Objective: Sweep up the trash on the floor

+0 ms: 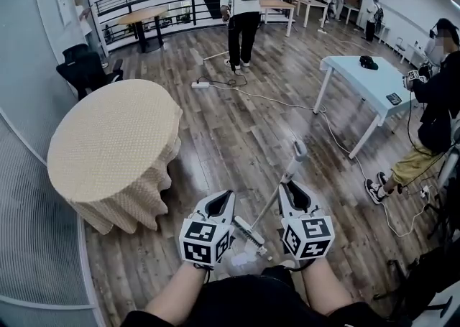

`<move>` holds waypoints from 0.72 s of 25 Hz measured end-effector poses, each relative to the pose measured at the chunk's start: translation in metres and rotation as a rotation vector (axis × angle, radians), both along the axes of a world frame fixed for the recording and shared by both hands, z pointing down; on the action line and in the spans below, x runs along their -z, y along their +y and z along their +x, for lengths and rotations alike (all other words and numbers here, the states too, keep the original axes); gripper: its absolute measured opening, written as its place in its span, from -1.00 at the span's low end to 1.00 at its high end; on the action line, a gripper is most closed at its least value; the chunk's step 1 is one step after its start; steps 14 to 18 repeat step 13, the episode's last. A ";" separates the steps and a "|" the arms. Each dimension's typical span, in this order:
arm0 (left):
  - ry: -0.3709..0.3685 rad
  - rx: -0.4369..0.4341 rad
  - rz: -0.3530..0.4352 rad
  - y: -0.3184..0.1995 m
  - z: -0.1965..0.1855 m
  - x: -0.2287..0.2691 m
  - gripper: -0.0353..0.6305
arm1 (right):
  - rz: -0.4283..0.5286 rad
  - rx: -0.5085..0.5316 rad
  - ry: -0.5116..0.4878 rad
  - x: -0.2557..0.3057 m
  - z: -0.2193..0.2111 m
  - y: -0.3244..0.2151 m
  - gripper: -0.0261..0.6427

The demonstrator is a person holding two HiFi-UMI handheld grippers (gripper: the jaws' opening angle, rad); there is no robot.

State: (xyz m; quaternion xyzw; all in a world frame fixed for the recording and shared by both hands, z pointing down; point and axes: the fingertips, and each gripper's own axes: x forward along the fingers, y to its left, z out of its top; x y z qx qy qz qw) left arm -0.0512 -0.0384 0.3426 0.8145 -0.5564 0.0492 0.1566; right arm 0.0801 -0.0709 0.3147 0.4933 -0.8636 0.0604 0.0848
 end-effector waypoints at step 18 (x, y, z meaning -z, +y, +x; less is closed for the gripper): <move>0.001 0.016 -0.035 0.023 -0.012 -0.020 -0.90 | -0.033 0.060 -0.010 -0.011 -0.022 0.024 -0.67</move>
